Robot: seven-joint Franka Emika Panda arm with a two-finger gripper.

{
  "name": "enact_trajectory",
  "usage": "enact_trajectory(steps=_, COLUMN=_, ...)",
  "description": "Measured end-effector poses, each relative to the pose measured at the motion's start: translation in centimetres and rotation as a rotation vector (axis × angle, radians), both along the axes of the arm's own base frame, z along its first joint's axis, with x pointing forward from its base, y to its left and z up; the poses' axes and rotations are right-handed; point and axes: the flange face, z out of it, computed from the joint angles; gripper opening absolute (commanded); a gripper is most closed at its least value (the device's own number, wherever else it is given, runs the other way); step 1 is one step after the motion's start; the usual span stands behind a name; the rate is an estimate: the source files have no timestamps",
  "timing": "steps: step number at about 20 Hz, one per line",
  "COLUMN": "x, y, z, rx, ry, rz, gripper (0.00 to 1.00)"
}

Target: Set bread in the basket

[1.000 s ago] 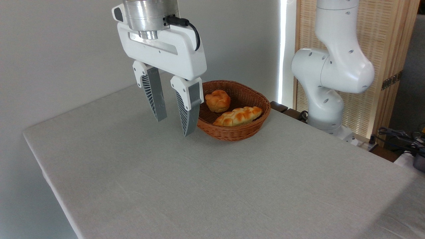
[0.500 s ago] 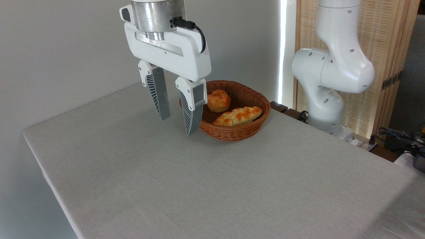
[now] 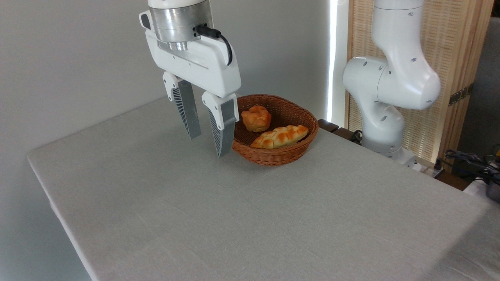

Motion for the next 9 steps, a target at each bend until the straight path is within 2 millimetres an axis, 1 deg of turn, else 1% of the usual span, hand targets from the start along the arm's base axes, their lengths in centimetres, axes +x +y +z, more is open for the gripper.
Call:
enact_trajectory(steps=4, x=0.00, y=-0.13, z=0.00, rx=0.003, ry=0.000, rz=-0.003, gripper=1.00)
enact_trajectory(steps=7, x=0.04, y=0.23, z=-0.08, rx=0.048, ry=0.000, rz=-0.008, gripper=1.00)
enact_trajectory(steps=9, x=0.06, y=0.12, z=-0.13, rx=0.055, ry=0.001, rz=-0.011, gripper=1.00)
